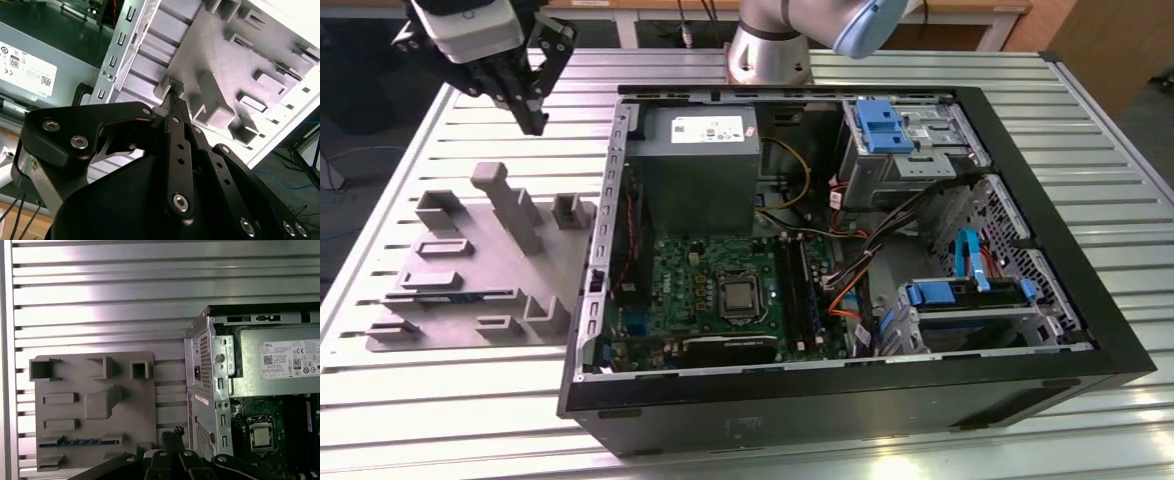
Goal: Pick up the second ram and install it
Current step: 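Reach for the second ram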
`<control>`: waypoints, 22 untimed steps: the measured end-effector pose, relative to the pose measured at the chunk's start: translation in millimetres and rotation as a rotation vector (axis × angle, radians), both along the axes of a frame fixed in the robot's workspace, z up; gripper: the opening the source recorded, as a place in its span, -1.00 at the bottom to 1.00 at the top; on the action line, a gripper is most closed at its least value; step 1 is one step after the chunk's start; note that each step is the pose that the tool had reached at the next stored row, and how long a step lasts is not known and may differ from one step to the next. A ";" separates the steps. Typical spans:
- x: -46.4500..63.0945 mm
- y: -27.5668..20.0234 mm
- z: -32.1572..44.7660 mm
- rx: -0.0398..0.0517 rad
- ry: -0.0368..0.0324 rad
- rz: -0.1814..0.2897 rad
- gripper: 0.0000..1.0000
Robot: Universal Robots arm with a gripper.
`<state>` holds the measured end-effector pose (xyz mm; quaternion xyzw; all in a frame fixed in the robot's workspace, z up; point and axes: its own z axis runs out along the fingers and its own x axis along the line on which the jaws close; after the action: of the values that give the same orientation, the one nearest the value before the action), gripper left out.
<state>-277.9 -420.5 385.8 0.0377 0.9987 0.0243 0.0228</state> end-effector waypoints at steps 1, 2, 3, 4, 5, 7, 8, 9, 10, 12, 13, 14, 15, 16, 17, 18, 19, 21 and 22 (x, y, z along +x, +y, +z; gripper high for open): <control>-1.7 -0.7 -0.3 -0.0001 0.0001 0.000 -0.79; -3.4 -1.5 -0.7 -0.0001 0.0001 0.000 -0.79; -5.0 -2.1 -1.0 -0.0001 0.0001 0.000 -0.79; -7.0 -2.8 -1.3 -0.0002 0.0002 0.000 -0.79; -9.0 -3.5 -1.7 -0.0001 0.0001 0.000 -0.79; -12.7 -5.0 -2.4 0.0000 0.0000 0.000 -0.79; -14.7 -5.6 -2.7 -0.0001 0.0001 0.000 -0.79; -16.6 -6.2 -3.0 0.0000 0.0000 0.000 -0.79; -18.7 -6.9 -3.4 -0.0001 0.0000 0.000 -0.79; -22.6 -8.0 -4.0 -0.0001 0.0001 0.000 -0.79; -24.7 -8.6 -4.4 -0.0001 0.0001 0.000 -0.79; -26.8 -9.1 -4.8 -0.0001 0.0001 0.000 -0.79; -28.9 -9.6 -5.3 0.0000 -0.0001 0.000 -0.79; -31.0 -10.2 -5.7 -0.0001 0.0000 0.000 -0.79; -33.2 -10.7 -6.1 0.0000 0.0000 0.000 -0.79; -35.4 -11.3 -6.6 0.0000 0.0000 0.000 -0.79; -37.4 -11.8 -7.0 -0.0001 0.0001 0.000 -0.79; -41.9 -13.0 -8.1 -0.0001 0.0001 0.000 -0.79; -44.1 -13.6 -8.6 -0.0001 0.0000 0.000 -0.79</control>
<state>-322.0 -434.0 377.2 0.0377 0.9987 0.0243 0.0228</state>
